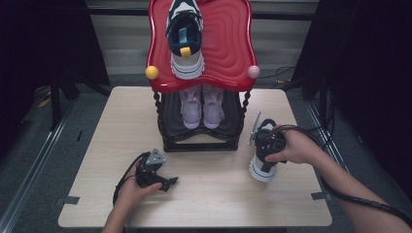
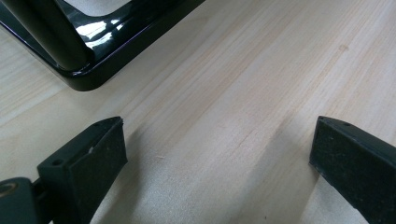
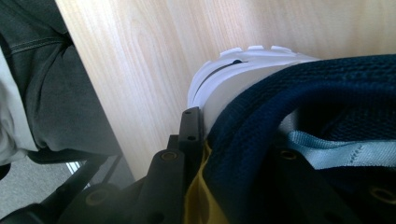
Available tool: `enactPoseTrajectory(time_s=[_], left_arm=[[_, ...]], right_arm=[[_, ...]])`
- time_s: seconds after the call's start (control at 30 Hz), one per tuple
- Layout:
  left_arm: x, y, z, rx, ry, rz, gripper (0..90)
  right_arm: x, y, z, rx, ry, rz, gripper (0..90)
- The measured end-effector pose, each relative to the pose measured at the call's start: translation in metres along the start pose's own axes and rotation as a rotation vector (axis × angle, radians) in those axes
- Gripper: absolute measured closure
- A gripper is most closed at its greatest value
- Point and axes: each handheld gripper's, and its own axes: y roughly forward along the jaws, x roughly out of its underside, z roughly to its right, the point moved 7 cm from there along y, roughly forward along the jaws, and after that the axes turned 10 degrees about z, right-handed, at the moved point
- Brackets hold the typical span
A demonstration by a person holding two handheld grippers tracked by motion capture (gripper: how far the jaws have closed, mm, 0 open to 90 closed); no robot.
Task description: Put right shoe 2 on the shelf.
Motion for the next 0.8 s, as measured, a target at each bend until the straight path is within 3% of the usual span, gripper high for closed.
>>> enactPoseTrajectory(time_s=[0.33, 0.4, 0.67, 0.8], left_arm=[[0.0, 0.0, 0.0, 0.002, 0.001, -0.004, 3.1], [0.0, 0.0, 0.0, 0.001, 0.001, -0.004, 3.1], [0.0, 0.0, 0.0, 0.002, 0.001, -0.003, 3.2], [0.001, -0.001, 0.001, 0.01, -0.002, -0.01, 3.2]], right_arm=[[-0.008, -0.05, -0.011, 0.035, -0.014, 0.023, 74.7], [-0.01, -0.06, -0.015, 0.044, 0.005, 0.017, 74.7], [-0.021, -0.101, -0.025, 0.058, -0.054, 0.059, 74.7], [-0.026, -0.12, -0.03, 0.06, -0.058, 0.06, 74.8]])
